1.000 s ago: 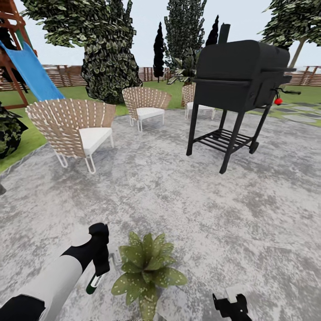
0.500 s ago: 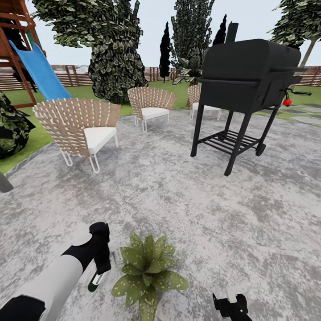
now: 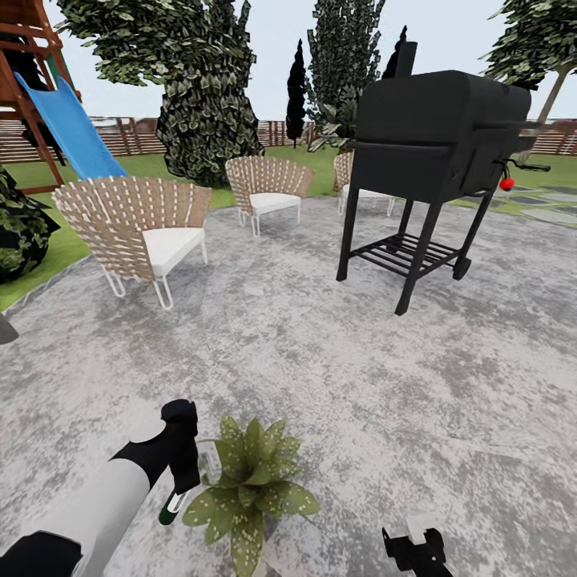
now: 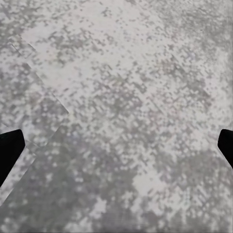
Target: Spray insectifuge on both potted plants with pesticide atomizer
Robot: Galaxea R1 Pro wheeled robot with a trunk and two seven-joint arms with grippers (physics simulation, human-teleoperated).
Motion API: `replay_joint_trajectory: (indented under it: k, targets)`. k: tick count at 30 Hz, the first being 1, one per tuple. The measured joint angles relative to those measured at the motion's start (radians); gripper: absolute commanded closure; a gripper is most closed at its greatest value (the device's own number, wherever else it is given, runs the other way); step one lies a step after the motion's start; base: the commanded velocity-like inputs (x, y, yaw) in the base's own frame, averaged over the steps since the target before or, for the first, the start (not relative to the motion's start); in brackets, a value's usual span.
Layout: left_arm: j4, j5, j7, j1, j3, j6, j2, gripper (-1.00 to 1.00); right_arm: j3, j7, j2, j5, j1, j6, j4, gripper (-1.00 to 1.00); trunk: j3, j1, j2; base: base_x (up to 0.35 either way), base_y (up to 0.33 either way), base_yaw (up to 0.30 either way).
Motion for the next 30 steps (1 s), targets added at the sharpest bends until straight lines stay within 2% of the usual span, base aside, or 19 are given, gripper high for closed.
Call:
replay_joint_trajectory:
  k: [9,23,30]
  targets:
    - [0.001,-0.001,0.000,0.001,0.002,0.000,-0.006,1.00,0.000,0.000,0.000,0.000,-0.001,0.000,0.000,-1.00,0.000,0.000,0.000,0.000,-0.002,0.215]
    - [0.003,0.000,0.001,0.002,0.002,0.000,-0.003,1.00,-0.001,0.000,-0.002,0.000,0.000,0.000,0.000,-1.00,0.000,0.000,0.000,-0.015,-0.238,0.008]
    - [0.003,-0.001,0.000,0.002,0.002,0.000,-0.003,1.00,-0.001,0.000,-0.002,0.000,-0.001,0.000,0.000,-1.00,0.000,0.000,0.000,-0.082,-0.041,0.000]
